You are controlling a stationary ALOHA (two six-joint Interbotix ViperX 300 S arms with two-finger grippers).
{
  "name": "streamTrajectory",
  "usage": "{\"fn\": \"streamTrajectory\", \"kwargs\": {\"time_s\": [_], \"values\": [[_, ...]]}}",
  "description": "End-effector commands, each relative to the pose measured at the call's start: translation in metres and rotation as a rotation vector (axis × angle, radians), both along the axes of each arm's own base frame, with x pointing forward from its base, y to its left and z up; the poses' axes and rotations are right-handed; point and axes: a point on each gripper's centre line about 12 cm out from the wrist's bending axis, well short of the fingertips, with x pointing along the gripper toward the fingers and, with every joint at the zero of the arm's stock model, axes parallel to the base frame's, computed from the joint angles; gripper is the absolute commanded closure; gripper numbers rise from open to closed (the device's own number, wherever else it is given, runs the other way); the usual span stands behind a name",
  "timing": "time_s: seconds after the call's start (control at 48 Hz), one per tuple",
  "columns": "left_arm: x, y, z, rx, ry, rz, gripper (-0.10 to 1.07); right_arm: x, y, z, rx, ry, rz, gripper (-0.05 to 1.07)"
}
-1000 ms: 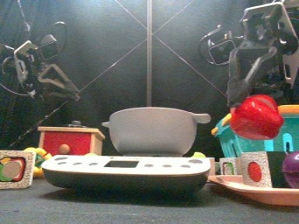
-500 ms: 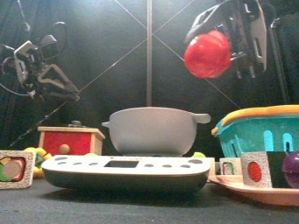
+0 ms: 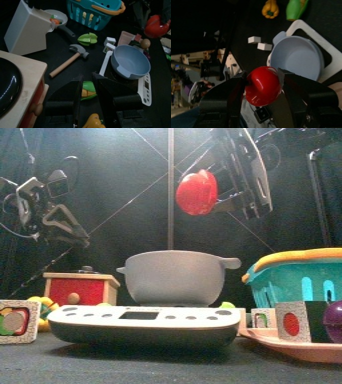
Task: Place apple in bowl
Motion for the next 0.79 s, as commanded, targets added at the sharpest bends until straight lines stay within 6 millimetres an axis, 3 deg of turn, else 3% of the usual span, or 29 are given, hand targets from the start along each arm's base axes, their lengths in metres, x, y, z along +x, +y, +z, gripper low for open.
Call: {"fn": "streamTrajectory", "kwargs": {"time_s": [0.0,0.125,0.271,0.5,0.667,0.771], "values": [[0.006,0.004,0.011,0.006,-0.022,0.011,0.31,-0.007,-0.012,0.018,-0.005,0.005,-0.053,0.19],[0.005,0.006,0.010,0.004,-0.010,0.023,0.31,-0.009,-0.017,0.028,0.001,-0.011,-0.073,0.19],[0.003,0.009,0.008,0.003,-0.004,0.037,0.31,-0.010,-0.019,0.025,0.031,0.013,-0.094,0.19],[0.002,0.013,0.008,0.004,-0.004,0.056,0.31,-0.026,-0.034,0.017,0.059,0.216,-0.154,0.19],[0.000,0.014,0.005,0.002,0.003,0.062,0.31,-0.021,-0.043,0.040,0.005,0.244,0.017,0.19],[0.000,0.014,0.005,0.001,0.003,0.064,0.31,-0.020,-0.053,0.042,0.001,0.210,0.102,0.19]]}}
